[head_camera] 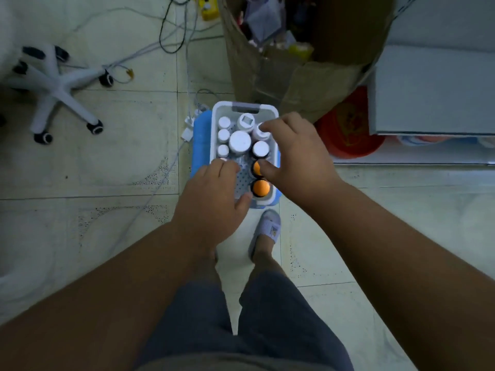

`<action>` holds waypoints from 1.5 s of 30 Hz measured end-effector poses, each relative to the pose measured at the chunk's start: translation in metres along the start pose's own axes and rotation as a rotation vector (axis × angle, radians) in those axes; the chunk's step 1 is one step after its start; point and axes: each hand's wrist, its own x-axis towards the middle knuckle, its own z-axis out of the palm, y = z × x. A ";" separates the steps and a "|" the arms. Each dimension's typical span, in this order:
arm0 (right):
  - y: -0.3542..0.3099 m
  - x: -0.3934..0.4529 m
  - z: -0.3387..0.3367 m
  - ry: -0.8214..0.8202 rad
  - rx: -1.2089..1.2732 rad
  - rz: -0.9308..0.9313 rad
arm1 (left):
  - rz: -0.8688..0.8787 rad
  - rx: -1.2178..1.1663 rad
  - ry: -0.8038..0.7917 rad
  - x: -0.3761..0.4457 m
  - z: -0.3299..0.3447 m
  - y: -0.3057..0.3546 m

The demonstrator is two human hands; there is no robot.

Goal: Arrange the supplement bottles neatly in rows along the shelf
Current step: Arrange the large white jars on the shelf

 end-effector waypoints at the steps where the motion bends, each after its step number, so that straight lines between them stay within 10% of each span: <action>1: -0.005 -0.015 -0.027 0.034 0.014 0.015 | 0.031 0.011 -0.006 -0.009 -0.011 0.016; 13: 0.054 -0.261 -0.278 0.495 0.064 0.175 | 0.475 0.091 0.004 -0.079 -0.039 0.316; 34: 0.415 -0.481 -0.544 0.987 -0.064 0.828 | 1.178 0.085 -0.268 0.023 0.182 0.853; 45: 0.676 -0.570 -0.663 1.029 -0.051 0.836 | 1.209 0.097 -0.245 0.065 0.338 1.106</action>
